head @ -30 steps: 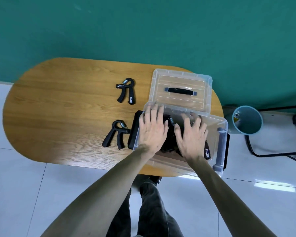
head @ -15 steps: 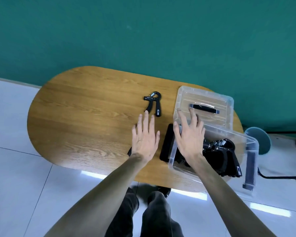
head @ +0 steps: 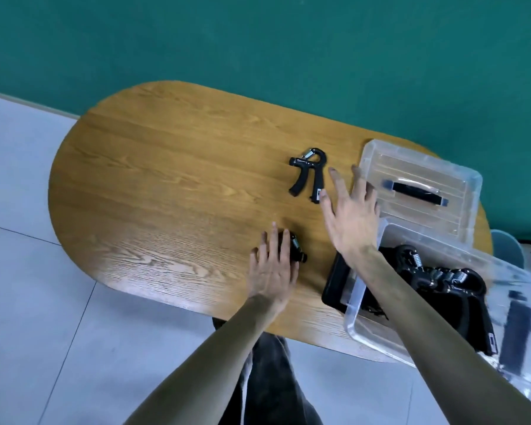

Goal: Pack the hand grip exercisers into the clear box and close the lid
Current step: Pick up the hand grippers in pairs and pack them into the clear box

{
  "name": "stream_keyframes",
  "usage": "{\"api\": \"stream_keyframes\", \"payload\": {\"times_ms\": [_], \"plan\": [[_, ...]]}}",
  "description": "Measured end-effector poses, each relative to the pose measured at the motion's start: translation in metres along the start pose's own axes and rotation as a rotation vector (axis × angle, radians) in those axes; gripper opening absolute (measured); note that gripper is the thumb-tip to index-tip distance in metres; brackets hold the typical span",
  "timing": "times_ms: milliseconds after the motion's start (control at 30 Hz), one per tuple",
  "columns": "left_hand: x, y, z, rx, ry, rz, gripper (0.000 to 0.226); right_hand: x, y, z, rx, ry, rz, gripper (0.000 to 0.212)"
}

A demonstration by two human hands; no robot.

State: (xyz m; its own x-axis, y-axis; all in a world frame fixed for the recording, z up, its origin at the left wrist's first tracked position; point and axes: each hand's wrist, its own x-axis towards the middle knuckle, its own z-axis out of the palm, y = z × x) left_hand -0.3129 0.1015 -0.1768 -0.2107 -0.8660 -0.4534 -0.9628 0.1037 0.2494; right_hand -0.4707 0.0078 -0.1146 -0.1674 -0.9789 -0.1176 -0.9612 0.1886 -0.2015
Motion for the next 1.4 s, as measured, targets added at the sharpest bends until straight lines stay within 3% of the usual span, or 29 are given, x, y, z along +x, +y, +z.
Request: {"api": "stream_keyframes", "payload": {"times_ms": [300,467,600,800,967,1200,1400], "plan": [[0.032,0.01,0.039,0.0,-0.155,-0.026,0.084,0.068,-0.007,0.066,-0.066,-0.257,-0.039,0.055],[0.043,0.0,0.061,-0.039,-0.035,0.009,0.089,0.101,-0.002,0.106,-0.064,-0.35,0.004,0.069],[0.042,-0.008,0.064,-0.023,-0.013,0.024,0.114,0.113,-0.006,0.128,-0.048,-0.289,0.047,0.079],[0.046,-0.014,0.064,0.067,0.002,0.083,0.105,0.121,-0.013,0.14,-0.03,-0.195,-0.011,0.078],[0.048,-0.023,0.059,0.039,-0.002,0.081,0.119,0.117,-0.012,0.129,0.045,-0.186,-0.022,0.075],[0.048,-0.031,0.011,0.032,-0.045,0.056,0.093,0.092,-0.013,0.091,0.141,-0.202,-0.045,0.078],[0.037,-0.034,-0.04,0.027,-0.014,0.057,0.088,0.065,-0.024,0.041,0.118,-0.137,-0.059,0.07]]}}
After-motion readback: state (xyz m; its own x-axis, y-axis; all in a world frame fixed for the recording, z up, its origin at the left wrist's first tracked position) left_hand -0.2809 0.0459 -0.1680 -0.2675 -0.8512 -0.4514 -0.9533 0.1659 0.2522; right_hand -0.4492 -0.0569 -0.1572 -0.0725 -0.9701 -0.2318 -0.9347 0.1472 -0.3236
